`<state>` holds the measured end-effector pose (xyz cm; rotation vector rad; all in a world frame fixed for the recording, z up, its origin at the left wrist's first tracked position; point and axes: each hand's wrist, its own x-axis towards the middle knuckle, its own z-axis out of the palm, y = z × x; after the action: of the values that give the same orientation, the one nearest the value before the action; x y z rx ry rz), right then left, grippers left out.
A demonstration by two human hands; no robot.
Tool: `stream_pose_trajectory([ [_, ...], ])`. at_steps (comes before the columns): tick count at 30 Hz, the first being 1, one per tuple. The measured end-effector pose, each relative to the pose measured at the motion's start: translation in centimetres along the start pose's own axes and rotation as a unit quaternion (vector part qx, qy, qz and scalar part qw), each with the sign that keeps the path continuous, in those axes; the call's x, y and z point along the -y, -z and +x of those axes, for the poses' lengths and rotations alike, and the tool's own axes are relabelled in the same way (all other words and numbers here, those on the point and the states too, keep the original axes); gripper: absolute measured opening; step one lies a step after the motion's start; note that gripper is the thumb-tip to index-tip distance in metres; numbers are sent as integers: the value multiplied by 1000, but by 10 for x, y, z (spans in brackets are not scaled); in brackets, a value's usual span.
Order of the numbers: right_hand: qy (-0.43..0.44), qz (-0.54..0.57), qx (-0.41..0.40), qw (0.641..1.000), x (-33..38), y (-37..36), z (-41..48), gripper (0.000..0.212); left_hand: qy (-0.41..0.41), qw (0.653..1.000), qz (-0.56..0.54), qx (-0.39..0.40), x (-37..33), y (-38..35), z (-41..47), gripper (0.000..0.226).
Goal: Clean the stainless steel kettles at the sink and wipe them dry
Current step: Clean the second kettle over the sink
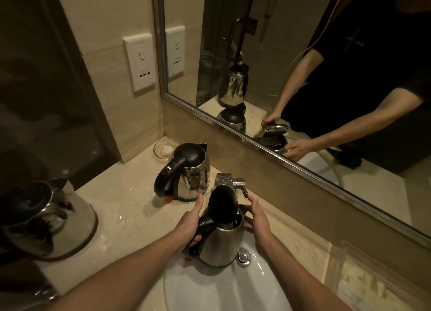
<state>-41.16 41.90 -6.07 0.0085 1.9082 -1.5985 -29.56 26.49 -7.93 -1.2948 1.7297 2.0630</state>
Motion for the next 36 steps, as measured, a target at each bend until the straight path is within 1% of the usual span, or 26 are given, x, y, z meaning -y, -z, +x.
stream_pose_trajectory([
  [3, -1, -4, 10, 1000, 0, 2, -2, 47, 4, 1000, -13, 1, 2, -2, -1, 77],
  [6, -9, -3, 23, 1000, -1, 3, -5, 57, 9, 1000, -6, -13, 9, -3, 0, 83],
  [9, -20, -1, 73, 997, -2, 3, -10, 82, 8, 999, 12, -34, 19, -2, -1, 88],
  [11, -21, -1, 105, 994, -5, 4, -17, 91, 6, 999, 11, -30, 26, -3, -3, 88],
  [13, -19, -5, 123, 992, -9, 4, -23, 101, 3, 999, 7, -36, 31, -2, -5, 83],
  [15, -20, -11, 135, 991, -13, 4, -30, 121, 4, 999, 11, -47, 36, -1, -8, 81],
  [16, -19, -14, 139, 990, -15, 4, -33, 127, 4, 999, 11, -51, 38, -2, -9, 83],
  [17, -19, -16, 141, 990, -17, 3, -36, 126, 5, 998, 11, -56, 40, -2, -11, 84],
  [20, -20, -4, 130, 991, -20, 3, -40, 106, 8, 998, -1, -66, 44, -5, -17, 88],
  [23, -20, -1, 107, 994, -21, 5, -48, 105, 18, 997, -13, -72, 46, -7, -28, 97],
  [24, -19, 1, 99, 995, -21, 6, -50, 101, 22, 997, -18, -70, 47, -7, -30, 101],
  [27, -17, 19, 74, 997, -24, 12, -56, 71, 24, 997, -32, -60, 46, -7, -40, 112],
  [29, -8, 36, 46, 998, -25, 14, -59, 50, 18, 998, -36, -48, 45, -7, -50, 115],
  [30, -1, 41, 33, 999, -25, 14, -61, 45, 16, 998, -36, -46, 44, -7, -56, 110],
  [31, 6, 41, 23, 999, -24, 13, -64, 44, 11, 998, -34, -44, 43, -6, -63, 106],
  [34, 19, 33, 2, 999, -18, 9, -75, 46, -4, 998, -28, -52, 46, 0, -71, 116],
  [36, 27, 29, -2, 999, -15, 5, -84, 48, -17, 998, -21, -54, 43, 6, -82, 109],
])
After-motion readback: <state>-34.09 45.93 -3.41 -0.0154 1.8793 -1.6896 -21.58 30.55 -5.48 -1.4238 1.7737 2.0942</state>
